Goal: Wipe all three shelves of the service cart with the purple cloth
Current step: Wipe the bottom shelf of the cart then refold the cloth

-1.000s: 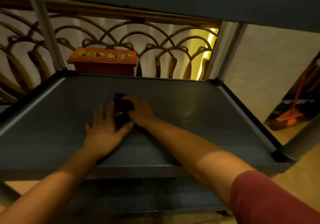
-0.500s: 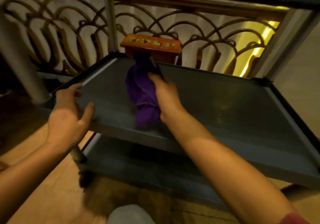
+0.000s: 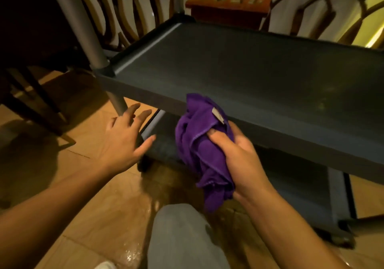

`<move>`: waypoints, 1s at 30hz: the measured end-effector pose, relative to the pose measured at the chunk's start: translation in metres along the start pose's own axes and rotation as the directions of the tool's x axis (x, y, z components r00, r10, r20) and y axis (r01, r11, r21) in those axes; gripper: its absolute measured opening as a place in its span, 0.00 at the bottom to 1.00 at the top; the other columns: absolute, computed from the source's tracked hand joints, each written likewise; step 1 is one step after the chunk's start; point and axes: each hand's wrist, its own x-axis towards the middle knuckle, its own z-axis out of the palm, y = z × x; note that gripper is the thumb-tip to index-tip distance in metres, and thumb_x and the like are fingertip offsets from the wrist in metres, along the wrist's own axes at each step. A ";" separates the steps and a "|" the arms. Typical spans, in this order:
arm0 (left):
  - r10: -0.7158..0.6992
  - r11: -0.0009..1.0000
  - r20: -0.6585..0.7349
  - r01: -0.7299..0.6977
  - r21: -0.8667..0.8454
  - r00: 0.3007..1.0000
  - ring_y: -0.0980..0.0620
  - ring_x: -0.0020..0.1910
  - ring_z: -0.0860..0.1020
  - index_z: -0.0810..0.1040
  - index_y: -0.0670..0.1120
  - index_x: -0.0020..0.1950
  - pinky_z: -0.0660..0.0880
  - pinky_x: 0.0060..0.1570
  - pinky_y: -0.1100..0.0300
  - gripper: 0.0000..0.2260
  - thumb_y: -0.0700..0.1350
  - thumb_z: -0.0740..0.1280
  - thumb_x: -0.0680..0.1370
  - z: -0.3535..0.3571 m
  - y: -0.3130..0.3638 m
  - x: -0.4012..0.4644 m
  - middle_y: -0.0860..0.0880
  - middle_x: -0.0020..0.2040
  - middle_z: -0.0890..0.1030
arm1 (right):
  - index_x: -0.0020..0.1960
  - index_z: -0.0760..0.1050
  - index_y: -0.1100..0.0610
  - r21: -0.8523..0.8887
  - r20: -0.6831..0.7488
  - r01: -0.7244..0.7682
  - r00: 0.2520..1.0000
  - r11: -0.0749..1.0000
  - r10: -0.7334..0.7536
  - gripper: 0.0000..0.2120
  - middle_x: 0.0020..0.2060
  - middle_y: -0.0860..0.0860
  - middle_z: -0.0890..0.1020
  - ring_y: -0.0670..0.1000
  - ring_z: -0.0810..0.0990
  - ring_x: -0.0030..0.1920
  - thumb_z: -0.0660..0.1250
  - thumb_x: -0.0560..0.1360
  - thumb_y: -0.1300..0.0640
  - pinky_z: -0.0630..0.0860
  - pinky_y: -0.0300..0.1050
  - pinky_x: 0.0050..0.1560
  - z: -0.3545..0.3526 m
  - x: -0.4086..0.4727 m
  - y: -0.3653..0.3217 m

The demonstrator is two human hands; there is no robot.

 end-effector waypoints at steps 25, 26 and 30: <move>0.251 0.966 0.158 -0.236 -0.109 0.955 0.35 0.72 0.67 0.60 0.50 0.80 0.62 0.70 0.34 0.34 0.65 0.55 0.77 0.209 -0.003 0.060 0.36 0.74 0.68 | 0.60 0.79 0.43 -0.412 -0.357 -0.033 0.925 0.911 -0.128 0.18 0.50 0.43 0.86 0.45 0.86 0.49 0.75 0.74 0.59 0.82 0.38 0.44 -0.117 0.080 0.169; 0.234 0.970 0.163 -0.217 -0.113 0.958 0.34 0.71 0.68 0.60 0.51 0.80 0.61 0.71 0.34 0.35 0.65 0.56 0.76 0.220 -0.002 0.066 0.35 0.73 0.69 | 0.60 0.79 0.45 -0.386 -0.379 -0.022 0.915 0.922 -0.137 0.18 0.49 0.44 0.87 0.46 0.87 0.47 0.75 0.74 0.61 0.82 0.38 0.43 -0.123 0.090 0.171; 0.187 0.970 0.121 -0.164 -0.179 0.975 0.30 0.70 0.69 0.61 0.48 0.80 0.59 0.70 0.33 0.37 0.63 0.57 0.74 0.252 0.008 0.083 0.33 0.74 0.68 | 0.55 0.80 0.47 -0.344 -0.443 0.030 0.876 0.938 -0.191 0.15 0.44 0.44 0.88 0.47 0.87 0.45 0.76 0.73 0.61 0.83 0.39 0.42 -0.139 0.134 0.169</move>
